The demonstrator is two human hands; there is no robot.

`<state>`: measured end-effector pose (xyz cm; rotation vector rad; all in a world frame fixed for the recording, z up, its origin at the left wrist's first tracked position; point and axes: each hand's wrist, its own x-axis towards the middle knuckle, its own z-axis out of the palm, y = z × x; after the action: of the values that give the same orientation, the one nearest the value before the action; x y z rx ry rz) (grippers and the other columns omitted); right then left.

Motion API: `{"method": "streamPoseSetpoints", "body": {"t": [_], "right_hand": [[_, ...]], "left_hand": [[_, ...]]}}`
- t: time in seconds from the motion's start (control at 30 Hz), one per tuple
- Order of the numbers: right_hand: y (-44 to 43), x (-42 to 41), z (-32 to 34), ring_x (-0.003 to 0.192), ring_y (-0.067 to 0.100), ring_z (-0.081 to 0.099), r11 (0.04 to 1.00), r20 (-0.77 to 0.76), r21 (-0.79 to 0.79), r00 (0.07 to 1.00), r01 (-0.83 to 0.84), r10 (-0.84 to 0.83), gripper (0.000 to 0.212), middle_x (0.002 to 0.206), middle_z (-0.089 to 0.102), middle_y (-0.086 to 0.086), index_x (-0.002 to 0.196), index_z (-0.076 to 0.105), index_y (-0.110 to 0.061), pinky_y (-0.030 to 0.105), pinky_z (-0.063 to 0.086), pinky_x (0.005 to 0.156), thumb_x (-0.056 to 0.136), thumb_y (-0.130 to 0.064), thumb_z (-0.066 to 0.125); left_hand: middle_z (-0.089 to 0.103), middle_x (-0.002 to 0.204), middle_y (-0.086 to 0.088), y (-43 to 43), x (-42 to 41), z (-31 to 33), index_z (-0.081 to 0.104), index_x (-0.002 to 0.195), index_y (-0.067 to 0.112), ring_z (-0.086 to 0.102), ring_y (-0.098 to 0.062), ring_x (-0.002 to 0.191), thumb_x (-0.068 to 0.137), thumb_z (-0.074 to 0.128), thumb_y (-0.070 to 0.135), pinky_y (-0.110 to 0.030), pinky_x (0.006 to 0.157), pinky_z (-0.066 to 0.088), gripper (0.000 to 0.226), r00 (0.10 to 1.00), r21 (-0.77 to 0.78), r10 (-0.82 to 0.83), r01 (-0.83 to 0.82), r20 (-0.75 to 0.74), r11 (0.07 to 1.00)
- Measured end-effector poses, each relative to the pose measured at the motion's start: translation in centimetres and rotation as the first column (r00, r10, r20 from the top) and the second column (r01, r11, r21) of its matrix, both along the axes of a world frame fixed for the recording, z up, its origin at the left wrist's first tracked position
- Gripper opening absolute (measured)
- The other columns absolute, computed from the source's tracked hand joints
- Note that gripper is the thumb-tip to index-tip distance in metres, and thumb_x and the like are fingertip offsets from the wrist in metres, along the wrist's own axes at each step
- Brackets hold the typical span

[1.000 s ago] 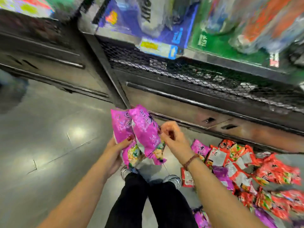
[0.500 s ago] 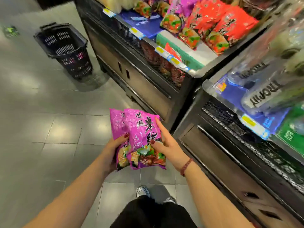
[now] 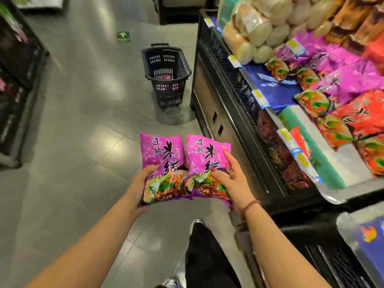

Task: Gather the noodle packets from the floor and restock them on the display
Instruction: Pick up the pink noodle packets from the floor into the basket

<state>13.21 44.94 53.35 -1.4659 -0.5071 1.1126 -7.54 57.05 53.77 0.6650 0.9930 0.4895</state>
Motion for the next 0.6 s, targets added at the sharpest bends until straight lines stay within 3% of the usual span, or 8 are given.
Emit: {"method": "streamPoseSetpoints", "body": {"t": [0.1,0.23,0.33,0.43,0.5,0.6], "right_hand": [[5.3,4.0,0.1,0.108,0.019,0.065,0.996,0.030,-0.002,0.995,-0.091,0.091,0.076,0.130,0.057,0.001,0.142,0.037,-0.040,0.041,0.056,0.089,0.081,-0.017,0.075],[11.7,8.2,0.1,0.110,0.022,0.065,0.985,0.015,-0.026,0.985,-0.172,0.172,0.077,0.126,0.061,0.001,0.136,0.044,-0.042,0.047,0.052,0.095,0.073,-0.021,0.082],[16.0,10.2,0.0,0.106,0.023,0.066,0.970,0.006,-0.060,0.971,-0.237,0.238,0.083,0.127,0.060,0.002,0.137,0.043,-0.043,0.045,0.055,0.090,0.066,-0.029,0.083],[19.5,11.4,0.0,0.101,0.018,0.067,0.965,0.008,-0.058,0.966,-0.257,0.258,0.078,0.124,0.059,0.000,0.141,0.040,-0.037,0.031,0.058,0.077,0.077,-0.018,0.079],[22.5,12.2,-0.2,0.099,0.016,0.067,0.963,0.015,-0.066,0.964,-0.263,0.264,0.077,0.124,0.057,-0.001,0.142,0.038,-0.036,0.022,0.055,0.068,0.079,-0.018,0.077],[27.5,13.1,-1.0,0.106,0.021,0.064,0.957,0.021,-0.095,0.960,-0.275,0.278,0.086,0.130,0.053,0.003,0.144,0.034,-0.038,0.026,0.056,0.071,0.073,-0.029,0.081]], "left_hand": [[0.075,0.079,-0.009,3.5,2.6,0.2,0.064,0.099,0.012,0.071,-0.022,0.064,0.089,0.057,0.037,-0.030,0.058,0.059,0.028,0.999,0.006,0.029,-0.029,-0.039,1.000],[0.075,0.088,-0.010,7.9,5.7,0.1,0.066,0.102,0.014,0.072,-0.025,0.073,0.083,0.061,0.041,-0.037,0.074,0.056,0.034,0.995,-0.027,0.078,-0.080,-0.066,0.996],[0.075,0.095,-0.012,11.1,7.4,-0.1,0.065,0.109,0.013,0.072,-0.027,0.078,0.078,0.063,0.044,-0.038,0.074,0.058,0.043,0.993,-0.055,0.100,-0.104,-0.067,0.993],[0.075,0.087,-0.010,13.9,8.7,0.2,0.061,0.113,0.011,0.072,-0.022,0.069,0.069,0.074,0.031,-0.029,0.057,0.058,0.050,0.998,-0.038,0.054,-0.056,-0.044,0.998],[0.074,0.079,-0.007,16.9,9.5,0.2,0.058,0.111,0.009,0.071,-0.021,0.062,0.072,0.074,0.021,-0.026,0.051,0.055,0.043,0.996,0.015,0.035,-0.034,-0.084,0.999],[0.074,0.079,-0.008,22.2,10.2,-0.6,0.057,0.109,0.008,0.071,-0.022,0.064,0.087,0.063,0.016,-0.027,0.052,0.057,0.024,0.989,0.053,0.027,-0.020,-0.144,0.998]]}}
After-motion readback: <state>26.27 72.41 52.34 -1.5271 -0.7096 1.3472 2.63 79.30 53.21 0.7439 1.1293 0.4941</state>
